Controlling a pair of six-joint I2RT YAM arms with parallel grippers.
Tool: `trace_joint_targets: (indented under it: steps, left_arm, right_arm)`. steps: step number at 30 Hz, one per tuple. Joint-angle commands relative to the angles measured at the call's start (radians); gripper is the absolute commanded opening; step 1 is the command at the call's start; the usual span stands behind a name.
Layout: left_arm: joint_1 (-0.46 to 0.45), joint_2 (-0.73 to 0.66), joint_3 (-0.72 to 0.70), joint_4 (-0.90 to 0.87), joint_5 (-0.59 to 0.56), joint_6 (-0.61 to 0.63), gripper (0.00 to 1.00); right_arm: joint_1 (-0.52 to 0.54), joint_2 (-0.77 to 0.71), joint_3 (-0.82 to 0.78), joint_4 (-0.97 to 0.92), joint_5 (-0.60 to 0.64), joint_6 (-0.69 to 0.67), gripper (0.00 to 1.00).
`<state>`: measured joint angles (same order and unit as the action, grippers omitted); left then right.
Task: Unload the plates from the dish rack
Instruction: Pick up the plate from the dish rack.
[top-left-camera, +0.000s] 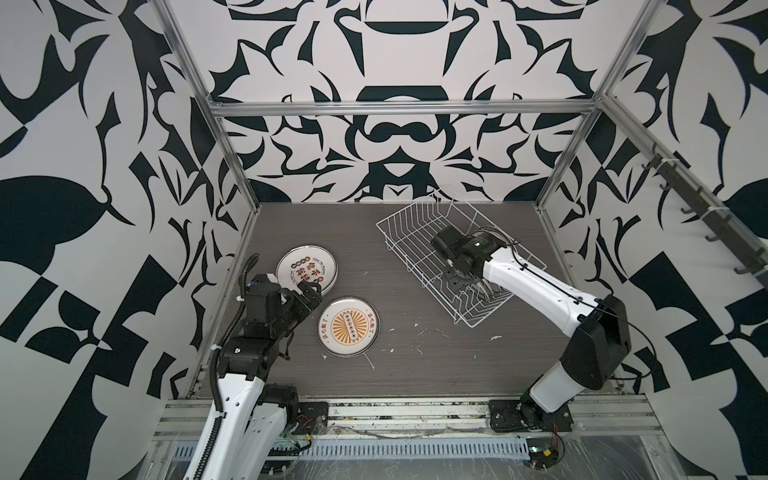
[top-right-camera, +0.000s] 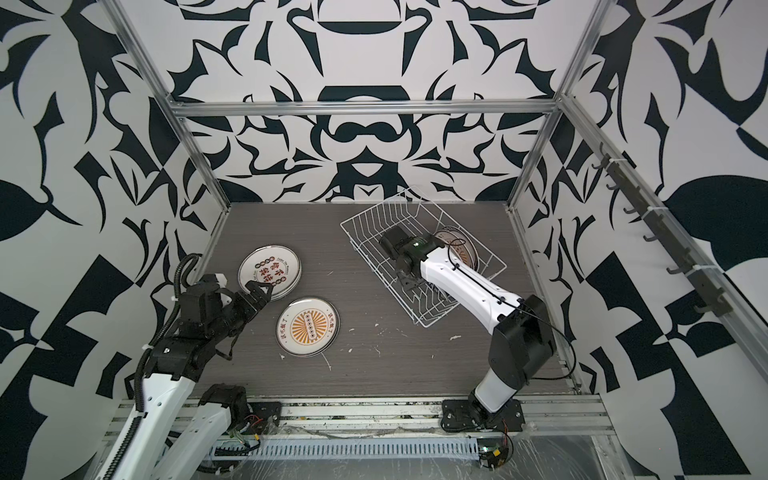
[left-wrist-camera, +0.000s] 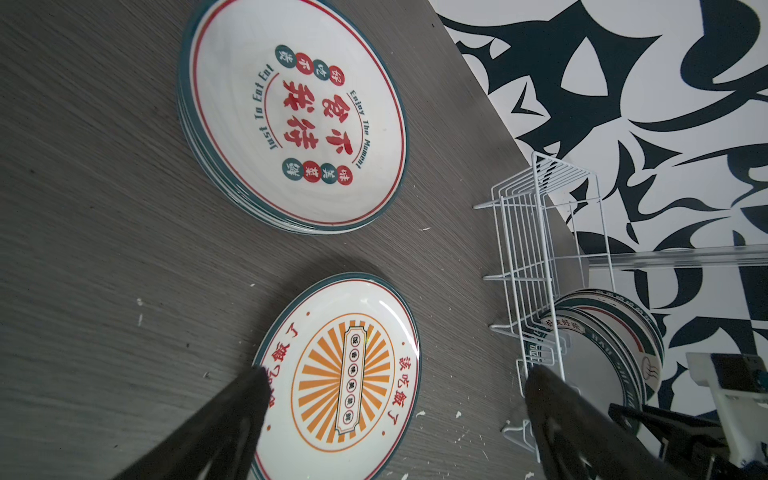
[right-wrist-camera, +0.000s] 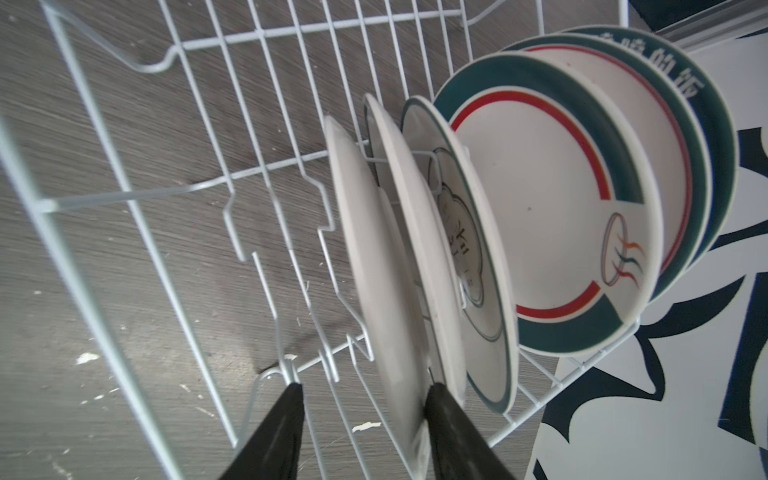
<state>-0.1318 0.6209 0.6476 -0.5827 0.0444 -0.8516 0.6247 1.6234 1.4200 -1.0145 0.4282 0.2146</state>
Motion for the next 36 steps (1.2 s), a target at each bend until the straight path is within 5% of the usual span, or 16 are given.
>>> trace_joint_targets:
  steps: [1, 18, 36]
  left_arm:
    - [0.003, 0.005, 0.002, -0.021, -0.037, 0.004, 0.99]
    - [0.003, 0.004, -0.03, 0.004, -0.064, 0.02, 0.99]
    - [0.003, 0.022, 0.063, -0.096, -0.109, 0.085, 0.99]
  right_arm:
    - [-0.012, 0.008, -0.014, 0.019, 0.023, -0.004, 0.49]
    - [-0.012, 0.037, -0.034, 0.042, 0.126, -0.018, 0.17]
    - [-0.011, -0.13, -0.031, 0.033, 0.107, -0.066, 0.0]
